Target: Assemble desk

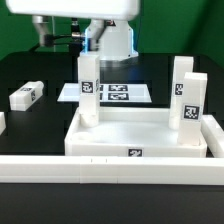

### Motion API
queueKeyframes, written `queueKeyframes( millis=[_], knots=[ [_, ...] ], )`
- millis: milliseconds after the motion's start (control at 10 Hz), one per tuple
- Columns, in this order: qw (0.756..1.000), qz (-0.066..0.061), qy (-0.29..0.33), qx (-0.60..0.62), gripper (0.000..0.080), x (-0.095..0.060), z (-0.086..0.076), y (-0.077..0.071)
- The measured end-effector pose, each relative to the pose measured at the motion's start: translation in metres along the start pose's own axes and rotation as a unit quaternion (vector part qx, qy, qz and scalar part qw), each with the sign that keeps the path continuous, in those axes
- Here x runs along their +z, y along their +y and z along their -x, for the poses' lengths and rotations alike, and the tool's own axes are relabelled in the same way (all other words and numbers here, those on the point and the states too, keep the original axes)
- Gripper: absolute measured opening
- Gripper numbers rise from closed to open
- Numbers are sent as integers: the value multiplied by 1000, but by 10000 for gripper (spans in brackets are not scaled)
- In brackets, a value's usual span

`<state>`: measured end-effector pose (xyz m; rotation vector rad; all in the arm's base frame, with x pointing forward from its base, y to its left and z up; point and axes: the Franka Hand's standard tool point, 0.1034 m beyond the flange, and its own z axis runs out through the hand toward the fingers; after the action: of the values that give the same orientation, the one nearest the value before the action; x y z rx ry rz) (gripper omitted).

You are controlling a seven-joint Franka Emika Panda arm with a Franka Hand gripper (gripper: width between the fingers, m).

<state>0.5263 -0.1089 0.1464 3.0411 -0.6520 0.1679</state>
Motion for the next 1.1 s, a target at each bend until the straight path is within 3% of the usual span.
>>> queueKeyframes(
  millis=[500,700,900,1100],
  knots=[
    [1000,-1,-4,-5,649,3,3,3],
    [1000,5,-12,-14,649,12,19,47],
    [999,12,-18,-25,649,22,35,77],
    [999,10,-32,-30,649,20,31,69]
  ],
)
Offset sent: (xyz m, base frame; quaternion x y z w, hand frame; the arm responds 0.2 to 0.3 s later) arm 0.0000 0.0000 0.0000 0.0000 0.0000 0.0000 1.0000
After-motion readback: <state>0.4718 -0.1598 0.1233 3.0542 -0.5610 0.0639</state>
